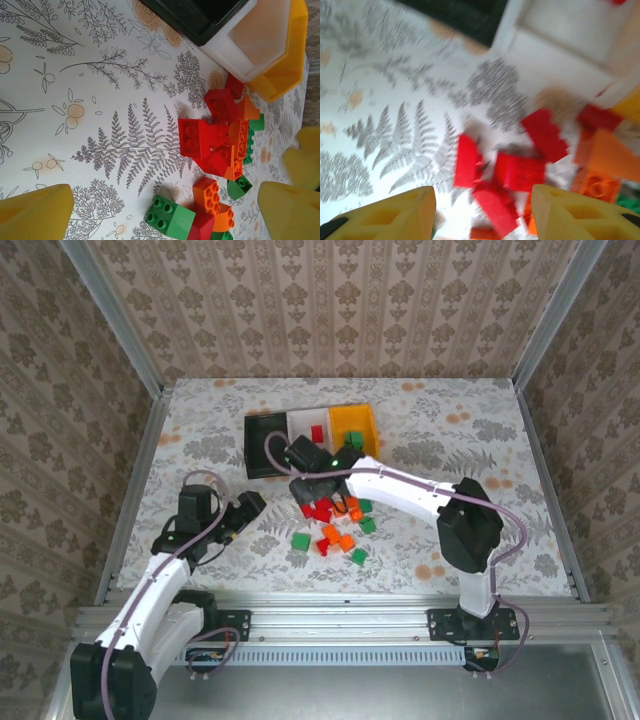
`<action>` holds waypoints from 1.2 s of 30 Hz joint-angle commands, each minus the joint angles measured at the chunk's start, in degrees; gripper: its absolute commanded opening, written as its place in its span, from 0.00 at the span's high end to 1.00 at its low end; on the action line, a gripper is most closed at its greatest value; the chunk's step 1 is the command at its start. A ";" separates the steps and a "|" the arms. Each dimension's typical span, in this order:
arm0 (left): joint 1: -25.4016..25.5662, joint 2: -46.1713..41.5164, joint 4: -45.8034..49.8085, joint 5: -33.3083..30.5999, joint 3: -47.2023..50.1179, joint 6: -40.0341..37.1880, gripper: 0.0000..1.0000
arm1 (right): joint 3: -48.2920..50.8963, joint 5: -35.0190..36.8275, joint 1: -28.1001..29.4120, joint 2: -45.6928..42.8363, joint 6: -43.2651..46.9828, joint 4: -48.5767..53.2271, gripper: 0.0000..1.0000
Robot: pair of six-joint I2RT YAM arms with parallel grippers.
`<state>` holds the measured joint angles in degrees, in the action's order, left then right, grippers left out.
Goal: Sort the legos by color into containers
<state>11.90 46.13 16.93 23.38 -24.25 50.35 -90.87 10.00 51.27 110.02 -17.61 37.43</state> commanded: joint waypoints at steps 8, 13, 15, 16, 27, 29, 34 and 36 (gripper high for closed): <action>1.93 -0.13 -2.76 0.06 2.00 1.86 0.04 | -1.95 1.88 1.39 10.21 -1.36 -2.28 0.46; 2.16 -2.26 -0.96 -0.74 2.69 1.85 0.04 | -4.71 2.26 1.32 14.06 -1.53 -1.30 0.51; 2.27 -2.71 -0.93 -0.96 2.87 1.95 0.04 | -4.49 2.13 1.30 14.15 -1.41 -1.95 0.56; 2.25 -2.86 -1.09 -1.13 2.98 2.03 0.04 | -4.60 2.13 1.32 14.18 -1.25 -2.00 0.59; 2.51 -1.39 -1.67 -0.79 1.13 1.68 0.04 | -5.58 5.11 1.18 7.56 -0.01 -2.73 0.72; 2.81 -1.24 -2.71 -0.92 1.56 2.46 0.04 | -6.49 5.76 0.34 5.71 0.65 -2.89 0.72; 6.36 1.81 -13.15 -1.31 4.52 9.31 0.04 | -9.90 4.22 -4.18 5.39 1.26 -3.36 0.72; 9.09 4.12 -15.41 -2.45 4.37 10.03 0.04 | -12.89 2.67 -6.51 7.33 0.48 -2.41 0.72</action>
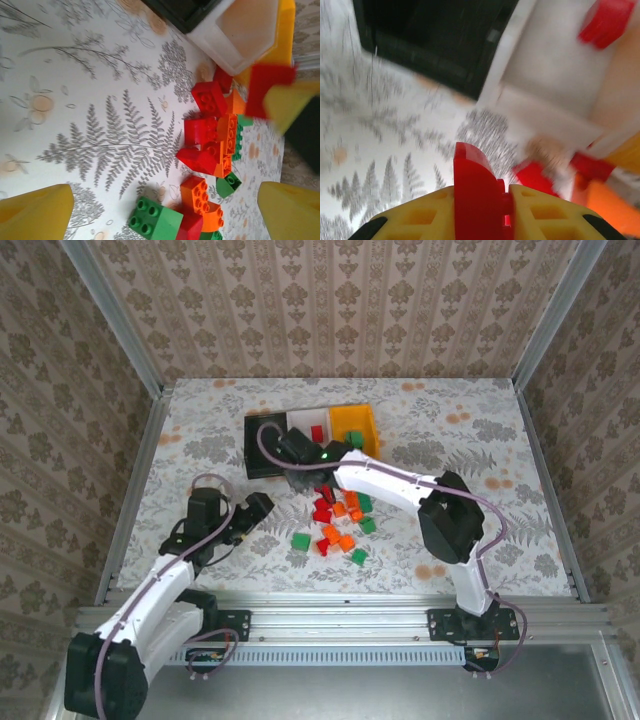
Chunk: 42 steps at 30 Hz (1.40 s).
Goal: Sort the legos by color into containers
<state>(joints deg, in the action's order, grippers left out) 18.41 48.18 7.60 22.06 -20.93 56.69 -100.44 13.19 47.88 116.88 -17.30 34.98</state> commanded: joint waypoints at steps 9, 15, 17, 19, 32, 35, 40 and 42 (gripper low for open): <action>9.02 7.79 -6.57 -1.49 -2.54 -0.43 0.02 | -22.00 -3.41 -10.02 13.59 -1.52 5.55 0.70; 9.02 7.46 -5.33 -1.74 -2.11 -0.79 0.02 | -29.83 -2.67 -11.05 20.12 -1.17 9.00 0.67; 8.98 7.21 -5.22 -2.00 -1.69 -0.74 0.02 | -31.54 -2.73 -11.22 21.52 -1.00 9.56 0.64; 9.00 7.10 -5.25 -2.20 -1.35 -0.55 0.02 | -34.20 -2.73 -11.32 23.07 -0.50 11.14 0.57; 9.14 6.82 -4.19 -4.02 -1.82 -0.46 0.02 | -2.30 -1.22 -6.63 -3.60 -0.93 0.37 0.51; 9.62 7.41 -5.96 -4.40 0.01 0.43 0.02 | 9.22 -2.77 -5.79 -9.25 -3.43 -2.13 0.52; 10.13 9.28 -7.29 -4.38 1.33 0.57 0.02 | 18.89 -0.69 -1.49 -10.63 -2.83 -1.27 0.51; 10.15 10.22 -7.59 -4.48 1.29 0.31 0.02 | 19.57 -1.32 -0.09 -9.66 -2.76 -0.75 0.50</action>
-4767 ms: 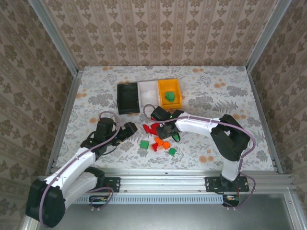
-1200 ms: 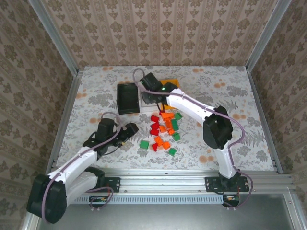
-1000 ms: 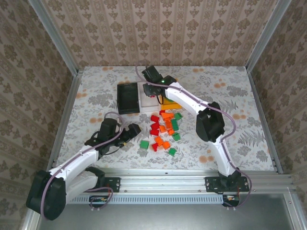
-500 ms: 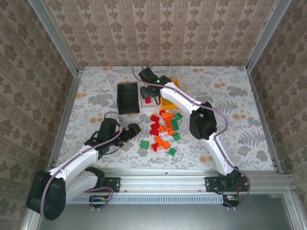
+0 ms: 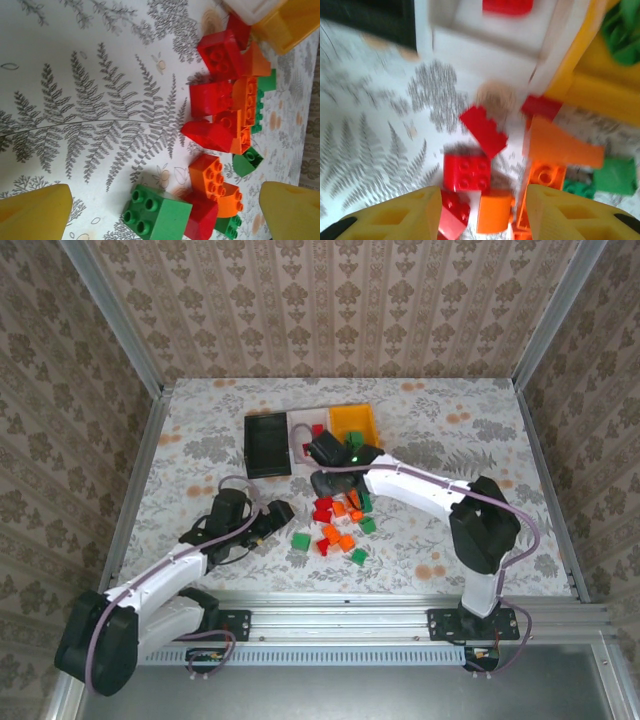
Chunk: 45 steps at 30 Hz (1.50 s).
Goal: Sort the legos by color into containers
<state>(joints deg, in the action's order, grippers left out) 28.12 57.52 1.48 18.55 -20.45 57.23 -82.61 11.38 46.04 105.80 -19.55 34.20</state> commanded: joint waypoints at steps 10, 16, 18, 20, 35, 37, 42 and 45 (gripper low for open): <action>0.47 2.95 -0.22 -2.46 -1.20 -0.98 0.03 | -2.17 -2.25 2.78 8.34 -0.86 2.54 0.41; -1.23 -3.05 4.08 -4.75 -0.06 -1.84 0.03 | -0.89 -5.04 4.47 8.25 -2.24 1.73 0.43; -1.74 -4.35 4.78 -4.58 0.23 -1.94 0.03 | -0.30 -5.22 5.18 8.04 -2.76 1.15 0.44; -3.21 -5.16 5.39 -4.27 0.23 -2.12 0.03 | -0.33 -5.84 5.70 8.27 -3.22 1.14 0.45; -5.41 -8.44 6.95 -2.90 1.46 -2.37 0.03 | 1.93 -17.62 5.28 5.38 -7.98 -6.56 0.47; -5.73 -9.02 7.31 -2.81 1.63 -2.39 0.03 | 2.86 -16.20 4.75 3.93 -8.02 -7.15 0.48; -6.01 -9.30 6.80 -2.56 2.50 -2.04 0.03 | 1.34 -6.35 5.45 6.10 -2.77 -0.20 0.52; -6.06 -9.22 6.45 -2.46 2.86 -1.80 0.03 | 0.37 -3.91 6.25 8.49 -0.07 1.83 0.53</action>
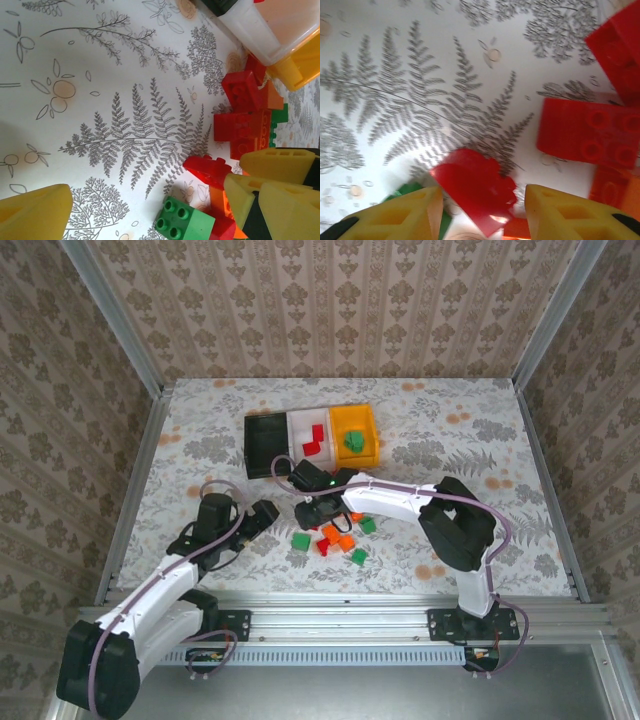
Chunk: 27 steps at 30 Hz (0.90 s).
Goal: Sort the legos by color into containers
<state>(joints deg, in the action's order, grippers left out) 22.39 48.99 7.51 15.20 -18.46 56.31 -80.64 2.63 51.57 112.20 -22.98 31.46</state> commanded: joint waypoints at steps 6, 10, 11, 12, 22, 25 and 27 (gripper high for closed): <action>-0.33 -0.90 0.58 0.97 0.71 -0.68 0.03 | -2.83 4.51 0.85 4.05 4.37 4.31 0.51; -0.33 -0.86 0.75 0.71 0.70 -0.77 0.03 | -3.01 3.74 0.81 4.68 4.63 3.78 0.50; -0.41 -0.82 0.75 0.64 0.71 -0.68 0.03 | -2.99 3.86 0.81 4.57 4.57 3.95 0.50; -0.42 -0.81 0.75 0.62 0.70 -0.76 0.02 | -2.44 3.68 0.88 4.17 4.46 3.61 0.50; -0.42 0.59 0.04 0.88 -0.08 -0.95 0.03 | -0.91 2.14 0.82 -1.22 3.64 1.01 0.47; -0.42 0.61 0.20 1.06 -0.07 -0.97 0.03 | -1.01 2.73 1.20 -1.31 4.46 1.23 0.47; -0.42 0.29 0.47 1.06 -0.01 -0.94 0.03 | -0.77 2.65 1.55 -1.63 4.81 0.91 0.47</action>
<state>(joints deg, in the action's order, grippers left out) 22.39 49.54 7.46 15.40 -17.98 56.31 -82.00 4.32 52.36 113.12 -19.35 32.29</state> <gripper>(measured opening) 0.975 0.532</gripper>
